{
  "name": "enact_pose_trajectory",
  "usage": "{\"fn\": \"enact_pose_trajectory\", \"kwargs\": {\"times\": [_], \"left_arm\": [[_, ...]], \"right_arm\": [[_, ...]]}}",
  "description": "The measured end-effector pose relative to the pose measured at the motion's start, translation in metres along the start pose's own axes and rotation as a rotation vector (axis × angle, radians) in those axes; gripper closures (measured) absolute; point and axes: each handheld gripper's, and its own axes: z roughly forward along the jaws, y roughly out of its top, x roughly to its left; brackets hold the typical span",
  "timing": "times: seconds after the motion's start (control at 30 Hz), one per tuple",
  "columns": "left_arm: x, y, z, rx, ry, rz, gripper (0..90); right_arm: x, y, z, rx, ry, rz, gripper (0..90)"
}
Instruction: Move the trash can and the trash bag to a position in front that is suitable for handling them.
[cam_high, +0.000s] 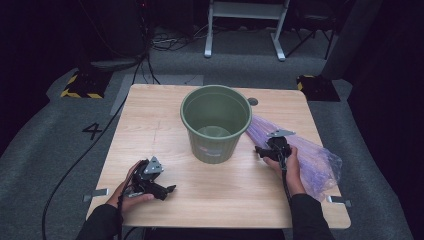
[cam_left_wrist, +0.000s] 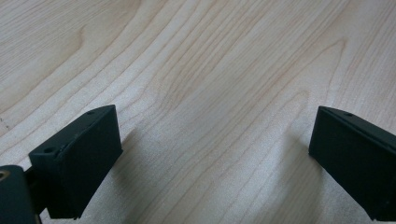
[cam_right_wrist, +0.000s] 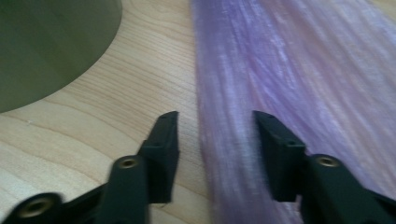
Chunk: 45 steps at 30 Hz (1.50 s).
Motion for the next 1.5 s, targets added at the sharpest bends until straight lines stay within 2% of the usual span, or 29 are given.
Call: {"fn": "enact_pose_trajectory", "kwargs": {"times": [0.03,0.07,0.13,0.23,0.27,0.37,0.47,0.63,0.67,0.9,1.2,1.3,1.5], "left_arm": [[0.0,0.0,0.0,-0.001,0.001,0.001,2.0],[0.0,0.0,0.0,-0.001,0.001,0.0,2.1],[0.0,0.0,0.0,-0.001,0.001,-0.001,2.1],[-0.001,0.0,0.0,0.0,0.003,-0.003,2.0],[-0.001,0.0,0.0,0.0,0.004,-0.004,2.0],[-0.001,0.0,0.0,-0.001,0.006,-0.009,2.0],[-0.001,0.0,0.0,-0.001,0.007,-0.008,2.0],[-0.001,0.0,0.0,-0.001,0.007,-0.009,2.0],[-0.002,0.0,0.0,-0.001,0.007,-0.01,2.0],[-0.002,0.0,0.0,-0.002,0.006,-0.012,2.0],[-0.002,0.0,0.0,0.001,0.008,-0.009,2.0],[-0.002,0.001,0.001,0.001,0.013,-0.011,2.0],[-0.002,0.002,0.002,0.002,0.007,-0.016,1.4]], "right_arm": [[-0.001,0.0,0.0,-0.001,0.001,0.0,58.9],[-0.002,-0.001,-0.001,-0.001,0.002,0.001,67.1],[-0.004,-0.002,-0.003,-0.003,0.003,0.01,74.7],[-0.006,-0.002,-0.005,0.006,0.0,0.001,80.0],[-0.004,-0.004,-0.006,0.006,0.002,-0.013,84.9],[-0.004,-0.006,-0.008,0.006,0.008,-0.037,89.9],[-0.006,-0.007,-0.009,0.006,0.016,-0.034,90.0],[-0.009,-0.01,-0.015,0.003,-0.003,-0.054,90.0],[-0.009,-0.01,-0.022,-0.016,-0.001,-0.07,90.0],[-0.01,-0.008,-0.037,-0.067,-0.018,-0.074,90.0],[-0.028,-0.009,-0.064,-0.169,-0.055,-0.016,90.0],[-0.033,-0.01,-0.071,-0.197,-0.052,0.002,90.0],[-0.037,-0.009,-0.083,-0.242,-0.064,0.015,90.0]]}}
